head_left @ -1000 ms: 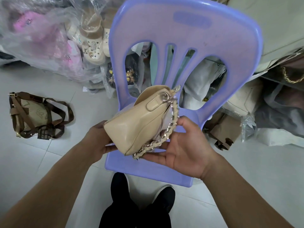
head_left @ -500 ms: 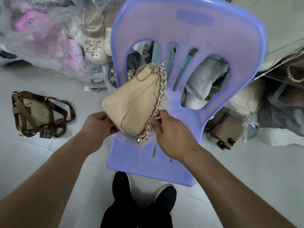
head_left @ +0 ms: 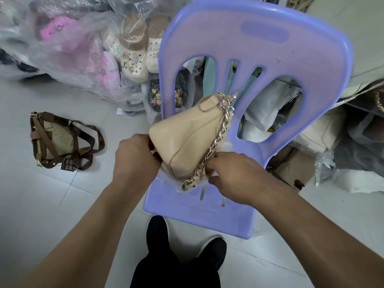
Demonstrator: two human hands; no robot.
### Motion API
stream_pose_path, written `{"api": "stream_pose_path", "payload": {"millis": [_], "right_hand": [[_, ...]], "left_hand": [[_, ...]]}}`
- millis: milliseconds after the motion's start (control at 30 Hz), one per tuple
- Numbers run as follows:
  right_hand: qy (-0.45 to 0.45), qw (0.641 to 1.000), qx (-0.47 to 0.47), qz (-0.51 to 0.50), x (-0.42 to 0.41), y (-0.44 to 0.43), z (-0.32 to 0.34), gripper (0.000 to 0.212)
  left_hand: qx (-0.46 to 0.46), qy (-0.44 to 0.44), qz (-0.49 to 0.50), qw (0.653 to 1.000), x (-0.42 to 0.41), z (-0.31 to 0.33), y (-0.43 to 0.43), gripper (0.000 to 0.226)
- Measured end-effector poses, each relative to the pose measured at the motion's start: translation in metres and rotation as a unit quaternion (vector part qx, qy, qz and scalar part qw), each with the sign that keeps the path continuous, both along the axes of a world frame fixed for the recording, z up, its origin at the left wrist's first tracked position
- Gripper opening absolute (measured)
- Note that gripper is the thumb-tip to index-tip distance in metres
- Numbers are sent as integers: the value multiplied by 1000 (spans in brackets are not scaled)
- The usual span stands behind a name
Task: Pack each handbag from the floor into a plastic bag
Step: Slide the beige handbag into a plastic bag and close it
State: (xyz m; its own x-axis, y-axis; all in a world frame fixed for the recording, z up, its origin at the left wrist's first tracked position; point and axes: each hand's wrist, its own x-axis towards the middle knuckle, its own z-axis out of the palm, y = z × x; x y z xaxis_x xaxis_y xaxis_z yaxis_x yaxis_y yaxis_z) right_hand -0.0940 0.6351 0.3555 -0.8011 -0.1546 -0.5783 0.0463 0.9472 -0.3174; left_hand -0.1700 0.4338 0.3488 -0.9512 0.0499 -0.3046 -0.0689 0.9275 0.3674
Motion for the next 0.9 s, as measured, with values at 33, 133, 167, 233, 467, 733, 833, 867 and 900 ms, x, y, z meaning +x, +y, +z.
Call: {"api": "stream_pose_path", "payload": {"millis": [33, 133, 167, 233, 467, 733, 833, 867, 900], "right_hand": [[-10, 1000, -17, -5, 0, 2, 2, 15], [-40, 996, -77, -33, 2, 5, 9, 22], [-41, 993, -95, -51, 3, 4, 11, 25], [-32, 989, -113, -95, 8, 1, 15, 23], [60, 979, -101, -166, 37, -14, 20, 9], [211, 966, -131, -65, 60, -31, -4, 61], [222, 971, -90, -19, 58, -35, -7, 76], [225, 970, -90, -21, 57, -34, -8, 72], [222, 970, -97, -34, 57, -32, -8, 65]], "left_hand": [[0, 30, -4, 1000, 2, 2, -1, 24], [21, 80, 7, 997, 4, 5, -3, 14], [38, 83, 18, 996, 5, 3, -4, 11], [92, 69, 45, 992, 8, 1, -3, 15], [320, -9, 150, 935, 24, -3, -4, 39], [293, -33, 80, 952, 20, -8, -1, 56], [279, -22, 58, 958, 18, -10, -2, 54], [274, -14, 50, 960, 18, -11, -3, 53], [268, -6, 38, 963, 18, -11, -4, 52]]}}
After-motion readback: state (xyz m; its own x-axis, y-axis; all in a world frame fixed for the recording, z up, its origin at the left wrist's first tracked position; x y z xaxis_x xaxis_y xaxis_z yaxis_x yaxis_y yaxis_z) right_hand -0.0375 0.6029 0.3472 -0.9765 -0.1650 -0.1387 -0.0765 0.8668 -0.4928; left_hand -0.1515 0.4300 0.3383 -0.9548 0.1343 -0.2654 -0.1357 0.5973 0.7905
